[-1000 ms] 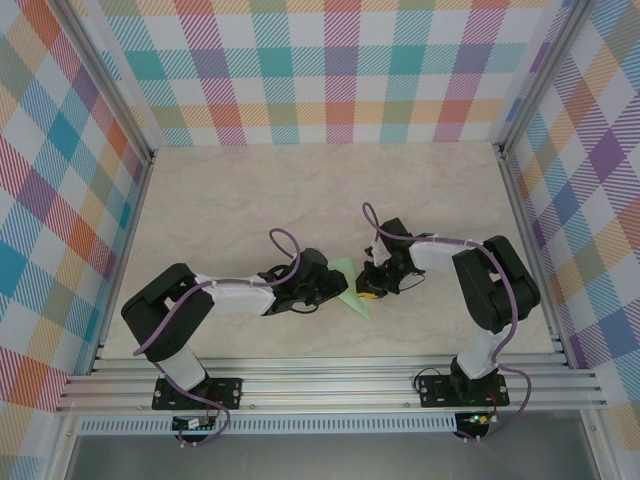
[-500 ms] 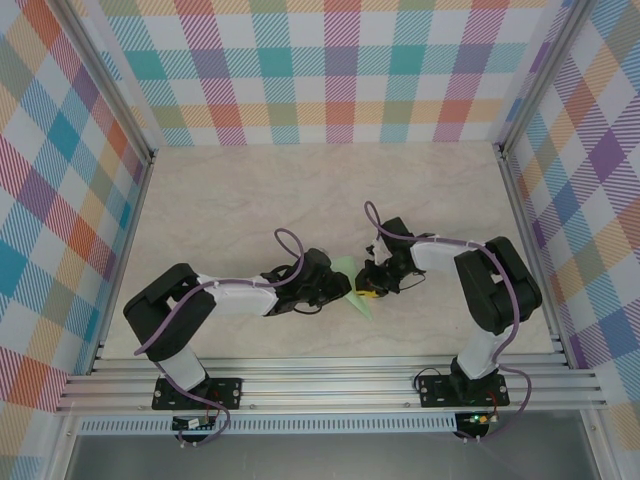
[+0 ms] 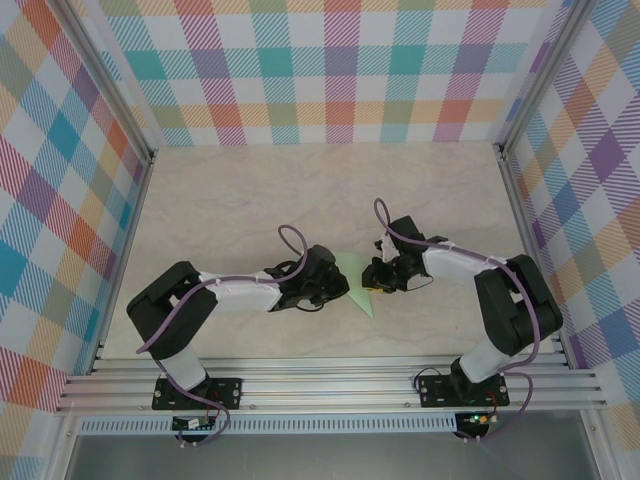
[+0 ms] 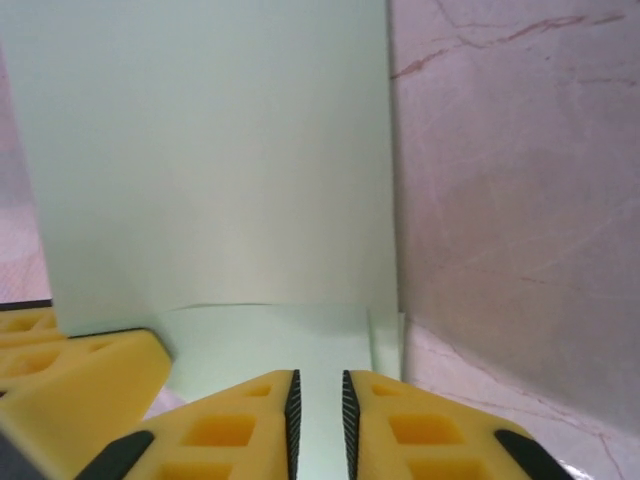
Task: Fold a paper plane with a square sheet of paper (pick it up from the middle)
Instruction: Fold the wing for the fifth time at the center of the table.
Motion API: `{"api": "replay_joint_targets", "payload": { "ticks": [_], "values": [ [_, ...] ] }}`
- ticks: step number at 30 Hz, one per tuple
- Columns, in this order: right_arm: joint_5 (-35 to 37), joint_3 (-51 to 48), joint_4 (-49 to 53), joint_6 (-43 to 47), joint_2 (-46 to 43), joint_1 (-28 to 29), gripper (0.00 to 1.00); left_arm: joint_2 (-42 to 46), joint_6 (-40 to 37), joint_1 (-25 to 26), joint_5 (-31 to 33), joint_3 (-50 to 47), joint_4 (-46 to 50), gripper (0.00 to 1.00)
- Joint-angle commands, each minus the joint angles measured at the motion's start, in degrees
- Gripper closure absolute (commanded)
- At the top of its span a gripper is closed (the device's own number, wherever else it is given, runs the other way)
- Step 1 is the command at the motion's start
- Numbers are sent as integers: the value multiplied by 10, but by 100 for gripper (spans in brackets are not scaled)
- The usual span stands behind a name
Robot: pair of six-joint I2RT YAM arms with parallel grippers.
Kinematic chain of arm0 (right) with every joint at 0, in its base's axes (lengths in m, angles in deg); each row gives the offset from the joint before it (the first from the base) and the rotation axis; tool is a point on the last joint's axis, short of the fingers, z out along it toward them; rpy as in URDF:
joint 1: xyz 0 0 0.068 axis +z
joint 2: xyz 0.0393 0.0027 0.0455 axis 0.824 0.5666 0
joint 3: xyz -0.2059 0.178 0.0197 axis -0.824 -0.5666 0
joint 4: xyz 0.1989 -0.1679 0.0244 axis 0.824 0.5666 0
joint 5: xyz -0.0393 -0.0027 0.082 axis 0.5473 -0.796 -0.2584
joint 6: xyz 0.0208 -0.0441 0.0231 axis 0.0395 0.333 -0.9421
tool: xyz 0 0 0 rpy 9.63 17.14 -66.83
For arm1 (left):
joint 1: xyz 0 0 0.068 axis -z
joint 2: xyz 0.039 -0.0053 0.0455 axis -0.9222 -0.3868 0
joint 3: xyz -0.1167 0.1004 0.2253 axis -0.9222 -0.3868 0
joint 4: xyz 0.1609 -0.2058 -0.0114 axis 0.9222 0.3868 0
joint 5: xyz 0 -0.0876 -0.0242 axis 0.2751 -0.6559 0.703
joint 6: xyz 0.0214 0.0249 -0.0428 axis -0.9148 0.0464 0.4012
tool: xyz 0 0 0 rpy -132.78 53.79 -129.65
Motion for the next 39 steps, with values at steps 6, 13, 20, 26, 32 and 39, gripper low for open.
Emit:
{"api": "replay_joint_targets", "payload": {
  "ticks": [6, 13, 20, 26, 32, 39],
  "values": [
    [-39, -6, -3, 18, 3, -1, 84, -25, -15, 5, 4, 36, 38, 89],
    [-14, 5, -7, 18, 60, -1, 86, -25, -23, 5, 4, 51, 55, 88],
    [-6, -3, -18, 9, 83, -2, 87, -30, -22, 5, -20, 46, 25, 73],
    [-5, -5, -23, 5, 83, -2, 87, -46, -21, 6, -40, 56, 18, 80],
    [11, -9, -23, 17, 63, -1, 85, -62, -25, 3, -31, 97, 97, 93],
    [29, -44, -42, 27, -14, -1, 79, -67, -22, -2, -33, 126, 146, 95]
  ]
}}
